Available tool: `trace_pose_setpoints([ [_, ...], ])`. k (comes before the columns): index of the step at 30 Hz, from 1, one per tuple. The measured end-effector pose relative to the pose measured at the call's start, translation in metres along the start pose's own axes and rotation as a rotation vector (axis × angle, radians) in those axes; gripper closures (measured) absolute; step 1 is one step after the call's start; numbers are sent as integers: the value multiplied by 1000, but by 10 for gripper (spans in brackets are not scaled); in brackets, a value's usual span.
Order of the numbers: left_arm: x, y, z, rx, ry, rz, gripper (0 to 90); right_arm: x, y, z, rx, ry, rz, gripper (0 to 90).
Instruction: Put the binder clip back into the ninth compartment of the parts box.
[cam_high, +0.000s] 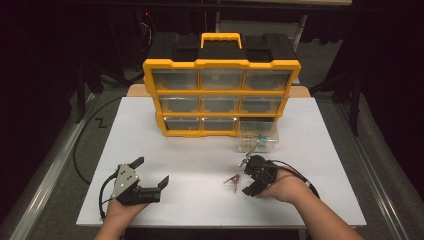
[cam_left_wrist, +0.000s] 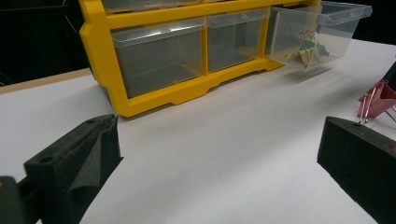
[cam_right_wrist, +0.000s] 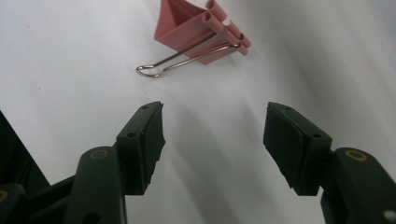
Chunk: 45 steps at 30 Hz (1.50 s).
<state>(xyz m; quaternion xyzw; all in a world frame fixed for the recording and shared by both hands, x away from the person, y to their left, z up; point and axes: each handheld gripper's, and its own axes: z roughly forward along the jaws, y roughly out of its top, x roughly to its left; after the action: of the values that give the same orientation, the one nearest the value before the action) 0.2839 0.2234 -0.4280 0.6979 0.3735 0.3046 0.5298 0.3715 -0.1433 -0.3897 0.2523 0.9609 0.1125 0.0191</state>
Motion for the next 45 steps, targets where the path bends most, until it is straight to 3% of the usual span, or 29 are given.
trace_pose_setpoints([
  [10, 0, 0, 0, -2, -1, 1, 3, 19, 16, 9, -16, -4, -22, 306],
  [20, 0, 0, -1, 0, -3, 2, 3, 22, 26, 17, -19, -40, 4, 298],
  [25, 0, 0, -1, 0, -3, 1, 3, 20, 26, 15, -24, -52, 6, 376],
  [32, 0, 0, 0, -1, -3, 0, 3, 18, 23, 13, -18, -46, -16, 611],
  [45, 0, 0, -1, -2, -7, 1, 3, 12, 23, 14, 1, -53, -31, 808],
])
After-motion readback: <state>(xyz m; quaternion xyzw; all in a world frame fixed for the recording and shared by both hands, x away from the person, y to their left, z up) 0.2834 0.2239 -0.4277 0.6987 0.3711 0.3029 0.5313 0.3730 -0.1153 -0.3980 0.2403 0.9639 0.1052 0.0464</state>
